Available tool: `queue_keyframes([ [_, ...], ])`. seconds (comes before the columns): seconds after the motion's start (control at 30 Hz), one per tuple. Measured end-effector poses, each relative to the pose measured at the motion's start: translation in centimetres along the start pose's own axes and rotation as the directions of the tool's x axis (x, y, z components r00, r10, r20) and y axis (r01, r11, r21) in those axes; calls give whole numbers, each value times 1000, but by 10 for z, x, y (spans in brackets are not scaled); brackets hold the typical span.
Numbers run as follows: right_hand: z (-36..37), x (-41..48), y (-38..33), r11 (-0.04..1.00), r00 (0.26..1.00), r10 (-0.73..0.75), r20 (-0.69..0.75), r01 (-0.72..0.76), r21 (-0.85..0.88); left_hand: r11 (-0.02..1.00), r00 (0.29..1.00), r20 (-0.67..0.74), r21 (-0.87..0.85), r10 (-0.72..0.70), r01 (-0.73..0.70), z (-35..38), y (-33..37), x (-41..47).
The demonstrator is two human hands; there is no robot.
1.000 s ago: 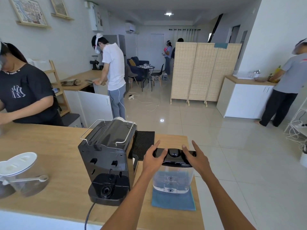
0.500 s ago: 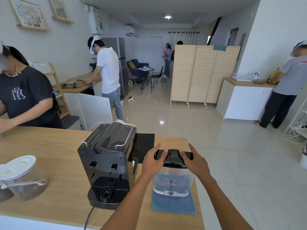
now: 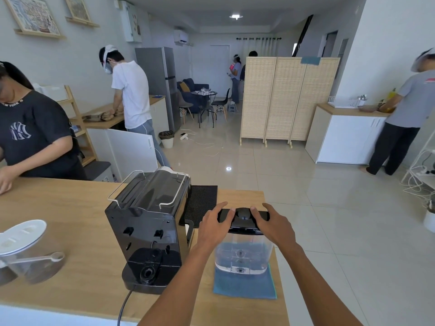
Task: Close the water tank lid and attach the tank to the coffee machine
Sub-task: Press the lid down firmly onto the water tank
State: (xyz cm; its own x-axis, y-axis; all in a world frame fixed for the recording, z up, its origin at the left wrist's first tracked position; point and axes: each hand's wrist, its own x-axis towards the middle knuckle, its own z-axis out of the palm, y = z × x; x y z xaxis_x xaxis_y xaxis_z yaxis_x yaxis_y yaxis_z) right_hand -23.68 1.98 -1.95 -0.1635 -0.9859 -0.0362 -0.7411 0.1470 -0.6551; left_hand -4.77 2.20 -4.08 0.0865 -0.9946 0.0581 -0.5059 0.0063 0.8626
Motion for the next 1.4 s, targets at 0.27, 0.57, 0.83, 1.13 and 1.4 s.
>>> queue_keyframes([
  [0.27, 12, 1, 2, 996, 996, 43, -82, -36, 80, 998, 1000, -4, -58, -16, 16, 4, 0, -1],
  [0.57, 16, -8, 31, 968, 973, -184, -136, 204, 148, 998, 992, 120, 50, 36, -42, -7, -7, -7],
  [0.83, 7, -5, 57, 901, 933, -357, 50, 330, 280, 978, 960, 258, 149, 105, -147, -18, -12, -13],
  [1.13, 6, -17, 59, 873, 904, -426, -24, 418, 253, 991, 982, 134, 12, 134, -136, -12, -17, -34],
  [1.4, -15, -56, 26, 838, 869, -484, -105, 494, 230, 980, 978, 71, -7, 198, -198, -46, -2, -65],
])
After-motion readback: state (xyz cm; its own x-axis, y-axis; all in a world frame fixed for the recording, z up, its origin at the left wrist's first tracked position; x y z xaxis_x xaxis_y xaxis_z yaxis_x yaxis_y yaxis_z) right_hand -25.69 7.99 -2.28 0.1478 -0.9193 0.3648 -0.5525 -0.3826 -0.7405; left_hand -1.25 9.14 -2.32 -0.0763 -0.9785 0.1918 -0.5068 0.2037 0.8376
